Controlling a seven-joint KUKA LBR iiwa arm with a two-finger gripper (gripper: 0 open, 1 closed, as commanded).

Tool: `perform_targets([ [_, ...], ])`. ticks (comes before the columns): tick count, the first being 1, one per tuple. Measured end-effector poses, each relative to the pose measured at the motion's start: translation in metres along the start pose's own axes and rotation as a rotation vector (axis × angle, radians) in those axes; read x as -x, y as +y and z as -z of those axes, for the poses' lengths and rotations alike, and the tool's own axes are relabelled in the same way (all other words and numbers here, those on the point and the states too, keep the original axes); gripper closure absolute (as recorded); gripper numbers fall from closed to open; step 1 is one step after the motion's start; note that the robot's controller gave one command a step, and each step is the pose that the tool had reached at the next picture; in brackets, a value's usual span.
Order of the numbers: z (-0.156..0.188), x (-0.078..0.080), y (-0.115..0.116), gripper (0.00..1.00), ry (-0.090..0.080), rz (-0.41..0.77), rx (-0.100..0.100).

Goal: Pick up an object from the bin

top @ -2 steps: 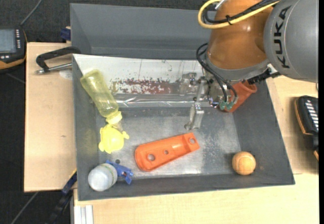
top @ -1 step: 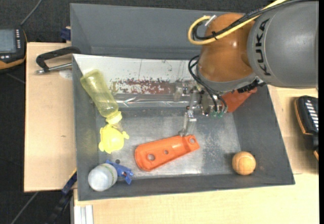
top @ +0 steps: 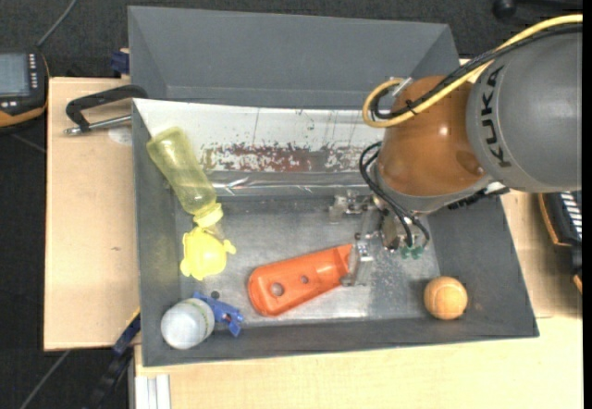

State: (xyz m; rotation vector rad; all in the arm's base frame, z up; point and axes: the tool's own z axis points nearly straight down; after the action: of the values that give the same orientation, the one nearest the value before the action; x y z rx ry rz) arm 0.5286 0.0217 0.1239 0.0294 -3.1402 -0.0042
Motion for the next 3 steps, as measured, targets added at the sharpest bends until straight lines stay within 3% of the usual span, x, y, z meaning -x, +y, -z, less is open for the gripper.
perform_targets([
  [1, -0.04, -0.004, 0.001, 0.0, -0.006, -0.003, -0.001],
  [2, -0.056, 0.004, 0.022, 0.0, -0.003, -0.09, 0.001],
  [3, -0.053, -0.027, 0.007, 1.0, -0.007, 0.044, 0.0],
])
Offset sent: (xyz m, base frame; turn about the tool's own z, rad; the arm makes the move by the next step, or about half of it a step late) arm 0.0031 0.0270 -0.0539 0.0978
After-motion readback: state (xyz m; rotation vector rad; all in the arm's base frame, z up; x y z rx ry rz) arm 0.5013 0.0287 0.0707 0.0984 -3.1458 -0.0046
